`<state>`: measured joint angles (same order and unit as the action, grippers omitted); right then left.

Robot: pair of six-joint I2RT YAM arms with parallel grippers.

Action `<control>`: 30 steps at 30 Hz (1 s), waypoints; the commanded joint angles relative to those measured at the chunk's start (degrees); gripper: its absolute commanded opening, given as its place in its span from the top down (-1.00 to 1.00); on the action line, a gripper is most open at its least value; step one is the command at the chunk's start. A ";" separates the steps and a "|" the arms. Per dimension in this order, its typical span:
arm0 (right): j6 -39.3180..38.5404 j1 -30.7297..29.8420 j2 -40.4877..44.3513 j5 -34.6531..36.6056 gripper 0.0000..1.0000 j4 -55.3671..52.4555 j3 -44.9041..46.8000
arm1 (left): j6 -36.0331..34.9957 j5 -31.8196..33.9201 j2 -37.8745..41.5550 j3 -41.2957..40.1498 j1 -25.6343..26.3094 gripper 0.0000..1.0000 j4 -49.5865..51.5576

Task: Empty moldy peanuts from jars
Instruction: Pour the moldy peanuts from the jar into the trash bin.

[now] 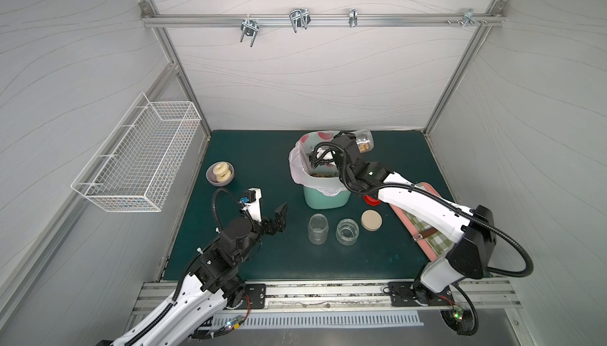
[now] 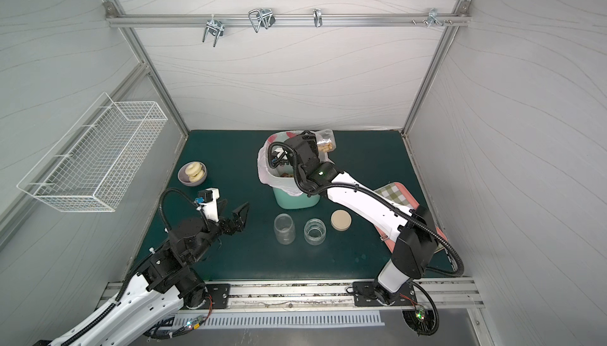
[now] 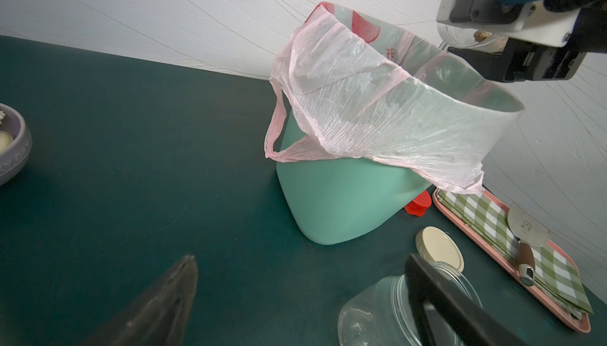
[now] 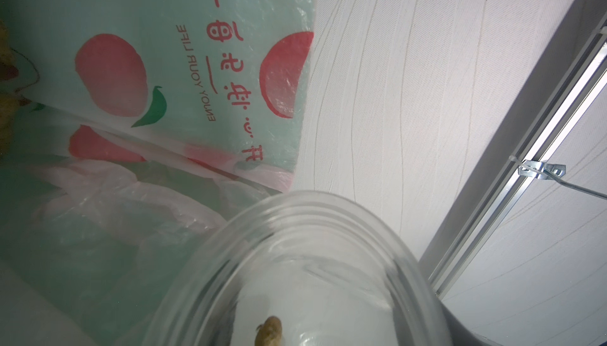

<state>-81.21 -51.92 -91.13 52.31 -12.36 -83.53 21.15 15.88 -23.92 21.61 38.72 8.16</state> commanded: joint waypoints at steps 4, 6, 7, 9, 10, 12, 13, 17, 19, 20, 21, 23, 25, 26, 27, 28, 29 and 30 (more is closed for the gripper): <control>-2.94 -0.38 -0.01 1.95 0.96 3.02 -1.06 | -0.31 0.99 0.54 0.13 -0.31 -0.99 -0.93; -3.37 -0.37 -0.04 2.21 0.96 3.26 -0.94 | -0.34 0.97 0.54 0.13 -0.27 -0.99 -0.96; -3.66 -0.35 -0.01 2.39 0.96 3.47 -0.94 | -0.38 1.00 0.54 0.15 -0.31 -0.99 -1.02; -4.36 -0.37 -0.28 2.73 0.96 3.78 -0.76 | -0.32 0.97 0.54 0.11 -0.27 -0.99 -0.96; -4.85 -0.33 -0.51 2.86 0.96 4.07 -0.68 | -0.32 0.91 0.54 0.10 -0.31 -0.99 -0.96; -5.40 -0.37 -0.67 3.06 0.96 4.45 -0.56 | -0.32 0.90 0.47 0.13 -0.31 -0.99 -0.96; -5.53 -0.37 -0.72 3.17 0.96 4.56 -0.51 | -0.34 0.90 0.50 0.13 -0.29 -0.99 -0.96; -5.54 -0.37 -0.72 3.06 0.96 4.61 -0.50 | -0.40 0.91 0.22 0.20 -0.33 -0.99 -0.96; -5.79 -0.37 -0.71 3.22 0.96 4.55 -0.41 | -0.38 0.86 0.04 0.21 -0.31 -0.99 -0.96; -6.01 -0.37 -0.82 3.39 0.96 4.54 -0.39 | -0.38 0.82 0.00 0.23 -0.32 -0.99 -0.96; -6.22 -0.33 -0.83 3.42 0.96 4.54 -0.32 | -0.40 0.82 -0.07 0.28 -0.27 -0.99 -0.96; -6.66 -0.37 -0.80 3.60 0.96 4.93 -0.10 | -0.37 0.82 -0.16 0.28 -0.26 -0.99 -0.96; -7.08 -0.36 -1.07 3.81 0.96 5.23 0.15 | -0.47 0.82 -0.25 0.28 -0.29 -0.99 -0.96; -7.27 -0.29 -1.11 3.89 0.96 5.33 0.20 | -0.49 0.82 -0.25 0.32 -0.31 -0.99 -0.96; -7.43 -0.29 -1.16 3.99 0.96 5.42 0.22 | -0.54 0.79 -0.25 0.31 -0.31 -0.99 -0.96; -7.54 -0.29 -1.15 4.05 0.96 5.44 0.29 | -0.58 0.85 -0.24 0.30 -0.31 -0.99 -0.99; -7.64 -0.21 -1.25 4.16 0.96 5.42 0.29 | -0.58 0.83 -0.25 0.30 -0.38 -0.99 -1.03; -7.86 -0.20 -1.22 4.24 0.96 5.50 0.30 | -0.58 0.75 -0.26 0.30 -0.31 -0.99 -0.96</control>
<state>-86.96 -52.01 -91.98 54.94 -9.43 -83.40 21.10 15.88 -24.21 21.61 38.72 8.73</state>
